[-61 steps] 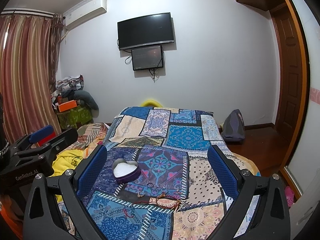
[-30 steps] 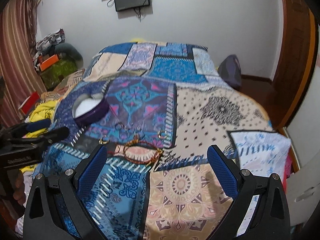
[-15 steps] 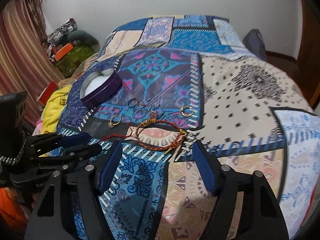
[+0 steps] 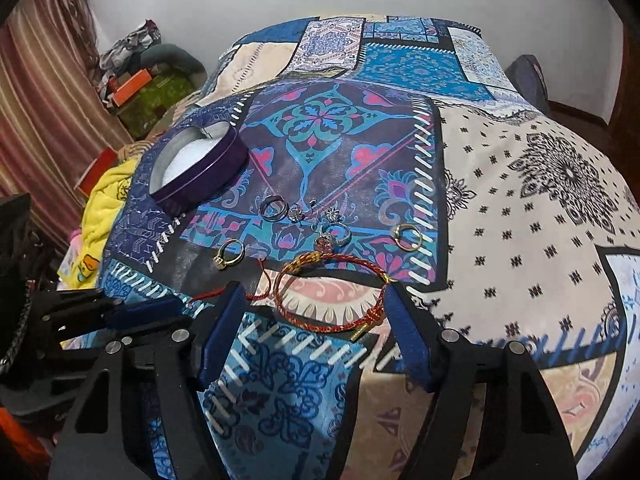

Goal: Organize jewelry
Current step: 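Lower the right tool toward the red braided bracelet and close on it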

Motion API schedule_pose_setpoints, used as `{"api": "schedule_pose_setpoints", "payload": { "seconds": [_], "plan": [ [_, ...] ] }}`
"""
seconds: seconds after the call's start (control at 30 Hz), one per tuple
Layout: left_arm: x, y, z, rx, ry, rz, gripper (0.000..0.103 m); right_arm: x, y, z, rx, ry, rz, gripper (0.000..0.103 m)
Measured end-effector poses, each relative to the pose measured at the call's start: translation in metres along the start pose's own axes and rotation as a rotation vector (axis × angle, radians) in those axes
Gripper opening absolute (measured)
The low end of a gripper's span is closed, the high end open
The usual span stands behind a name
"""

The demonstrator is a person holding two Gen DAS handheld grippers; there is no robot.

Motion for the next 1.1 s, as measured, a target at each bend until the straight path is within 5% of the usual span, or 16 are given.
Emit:
{"api": "schedule_pose_setpoints", "payload": {
  "seconds": [0.17, 0.7, 0.93, 1.03, 1.1],
  "plan": [
    [0.000, 0.002, 0.000, -0.004, -0.009, 0.006, 0.006, 0.000, 0.007, 0.006, -0.012, 0.002, 0.023, 0.063],
    [-0.019, 0.034, -0.001, -0.052, -0.053, 0.058, 0.006, 0.017, 0.011, -0.007, -0.058, 0.062, -0.020, 0.062],
    [-0.036, 0.044, 0.003, -0.097, -0.098, 0.056, 0.006, 0.014, 0.002, -0.007, -0.035, 0.046, -0.039, 0.033],
    [-0.041, 0.041, 0.006, -0.093, -0.111, 0.050, 0.006, 0.011, -0.002, -0.008, -0.007, 0.043, -0.028, 0.011],
    [-0.046, 0.037, 0.008, -0.085, -0.124, 0.049, 0.006, 0.009, -0.002, -0.008, 0.009, 0.044, -0.013, 0.009]
  ]
}}
Point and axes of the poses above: each gripper's, at about its wrist camera, not at the fingertips, and x roughly the way its jaws point, y to its left, z to its top, the point moved 9 cm from there along x, roughly the way its jaws point
